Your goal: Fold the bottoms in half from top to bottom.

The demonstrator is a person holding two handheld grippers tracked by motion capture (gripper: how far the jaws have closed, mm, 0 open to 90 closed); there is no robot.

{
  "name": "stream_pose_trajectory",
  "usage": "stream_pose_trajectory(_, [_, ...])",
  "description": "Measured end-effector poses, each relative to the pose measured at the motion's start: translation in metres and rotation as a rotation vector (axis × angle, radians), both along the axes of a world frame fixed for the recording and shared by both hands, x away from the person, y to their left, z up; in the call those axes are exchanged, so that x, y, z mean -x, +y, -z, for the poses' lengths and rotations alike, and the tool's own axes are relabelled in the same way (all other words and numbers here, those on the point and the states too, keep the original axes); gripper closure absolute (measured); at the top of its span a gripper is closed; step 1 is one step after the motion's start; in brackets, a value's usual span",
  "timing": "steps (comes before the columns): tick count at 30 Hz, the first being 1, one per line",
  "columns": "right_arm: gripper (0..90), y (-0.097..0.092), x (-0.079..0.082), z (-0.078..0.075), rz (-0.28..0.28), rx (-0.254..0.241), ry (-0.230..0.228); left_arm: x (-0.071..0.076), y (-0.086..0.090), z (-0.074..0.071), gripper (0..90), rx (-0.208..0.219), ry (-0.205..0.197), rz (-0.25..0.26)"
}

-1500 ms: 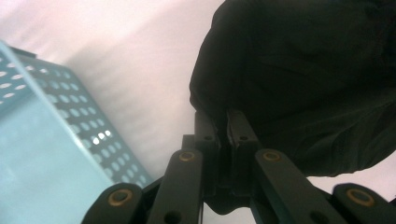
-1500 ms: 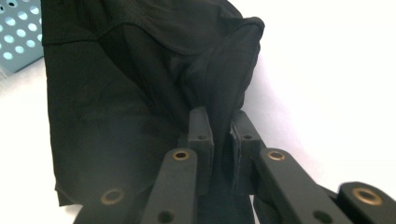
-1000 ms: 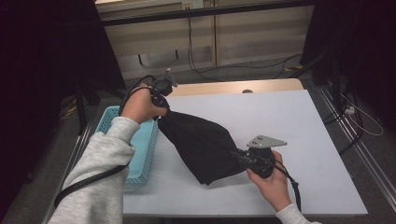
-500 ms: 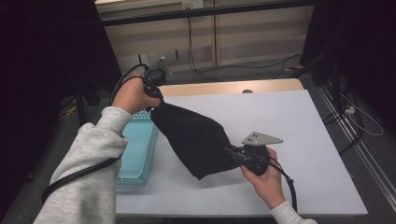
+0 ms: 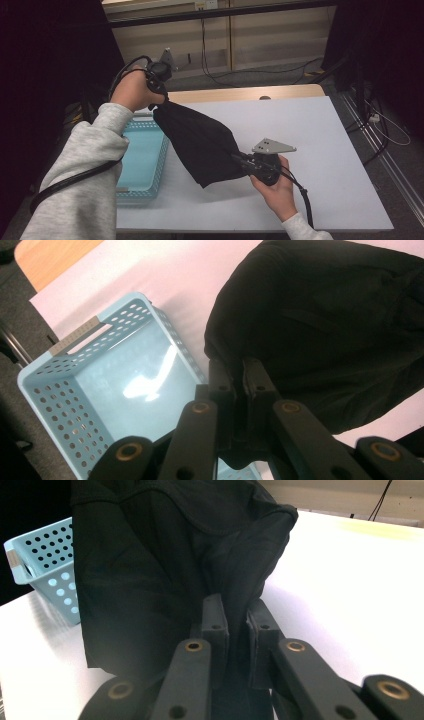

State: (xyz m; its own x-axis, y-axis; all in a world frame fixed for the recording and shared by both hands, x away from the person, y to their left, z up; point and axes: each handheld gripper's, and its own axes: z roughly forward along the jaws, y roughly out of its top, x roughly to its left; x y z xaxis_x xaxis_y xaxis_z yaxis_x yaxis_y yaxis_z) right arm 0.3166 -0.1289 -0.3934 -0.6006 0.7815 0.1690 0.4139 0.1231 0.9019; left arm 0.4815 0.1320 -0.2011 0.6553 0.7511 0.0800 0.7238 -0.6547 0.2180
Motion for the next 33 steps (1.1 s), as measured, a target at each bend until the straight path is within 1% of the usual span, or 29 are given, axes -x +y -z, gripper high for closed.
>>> stream_pose_trajectory(4, [81.3,0.003,-0.002,0.000,-0.001,0.003,-0.015,-0.002,0.002,-0.002,85.3,-0.005,-0.001,-0.006])
stream_pose_trajectory(10, [81.3,0.010,-0.005,-0.001,-0.012,0.001,-0.019,-0.005,0.006,-0.007,85.3,-0.002,-0.011,-0.015])
stream_pose_trajectory(12, [81.3,0.012,-0.006,-0.002,-0.012,-0.003,-0.026,-0.007,0.009,-0.011,85.4,-0.005,-0.013,-0.020])
stream_pose_trajectory(20, [81.3,0.020,-0.012,-0.005,-0.008,-0.006,-0.047,-0.008,0.017,-0.019,85.3,-0.008,-0.024,-0.031])
stream_pose_trajectory(23, [81.3,0.023,-0.013,-0.005,-0.010,-0.006,-0.056,-0.009,0.019,-0.020,85.3,-0.005,-0.023,-0.035])
stream_pose_trajectory(26, [81.3,0.027,-0.015,-0.007,-0.014,-0.004,-0.064,-0.011,0.023,-0.023,85.4,-0.014,-0.022,-0.037])
stream_pose_trajectory(31, [81.3,0.035,-0.017,-0.008,-0.019,-0.014,-0.075,-0.015,0.029,-0.028,85.3,-0.010,-0.021,-0.046])
stream_pose_trajectory(32, [81.3,0.036,-0.017,-0.009,-0.019,-0.015,-0.080,-0.016,0.031,-0.030,85.4,-0.021,-0.020,-0.047])
stream_pose_trajectory(33, [81.3,0.036,-0.017,-0.009,-0.019,-0.015,-0.080,-0.016,0.031,-0.030,85.3,-0.021,-0.020,-0.047])
